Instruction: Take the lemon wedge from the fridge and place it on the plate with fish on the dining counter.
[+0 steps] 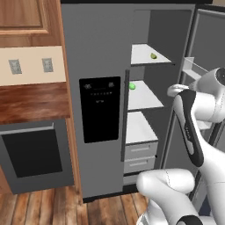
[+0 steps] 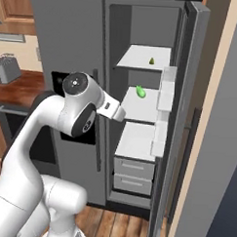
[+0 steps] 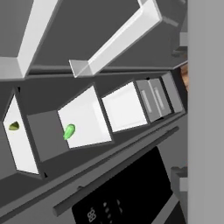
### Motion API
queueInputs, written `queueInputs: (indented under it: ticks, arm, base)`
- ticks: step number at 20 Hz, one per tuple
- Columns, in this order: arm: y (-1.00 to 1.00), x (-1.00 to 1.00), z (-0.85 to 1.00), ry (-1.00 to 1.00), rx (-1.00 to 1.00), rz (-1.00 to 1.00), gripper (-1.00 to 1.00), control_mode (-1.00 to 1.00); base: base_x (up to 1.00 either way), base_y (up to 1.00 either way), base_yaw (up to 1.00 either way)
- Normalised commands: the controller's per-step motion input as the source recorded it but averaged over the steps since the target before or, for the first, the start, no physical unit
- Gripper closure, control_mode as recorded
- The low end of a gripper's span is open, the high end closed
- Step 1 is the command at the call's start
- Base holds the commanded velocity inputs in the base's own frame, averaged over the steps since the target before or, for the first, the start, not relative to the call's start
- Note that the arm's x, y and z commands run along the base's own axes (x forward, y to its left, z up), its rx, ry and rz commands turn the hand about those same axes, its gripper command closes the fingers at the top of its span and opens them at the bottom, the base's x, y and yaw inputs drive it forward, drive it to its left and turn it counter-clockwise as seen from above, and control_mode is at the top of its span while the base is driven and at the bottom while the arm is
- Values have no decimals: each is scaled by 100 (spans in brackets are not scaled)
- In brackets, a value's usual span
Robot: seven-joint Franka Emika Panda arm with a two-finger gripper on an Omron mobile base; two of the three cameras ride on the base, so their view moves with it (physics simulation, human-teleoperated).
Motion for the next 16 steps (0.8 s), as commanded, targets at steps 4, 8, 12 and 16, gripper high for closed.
queueInputs:
  ticks: [4, 8, 12, 16]
  arm:
    - [0, 0, 0, 0, 0, 0, -100, 100]
    - [0, 0, 0, 0, 0, 0, -100, 100]
    - [0, 0, 0, 0, 0, 0, -100, 100]
    - [0, 0, 0, 0, 0, 0, -100, 100]
  base:
    - [52, 0, -5]
    - [69, 0, -9]
    - [47, 0, -1]
    - [39, 0, 0]
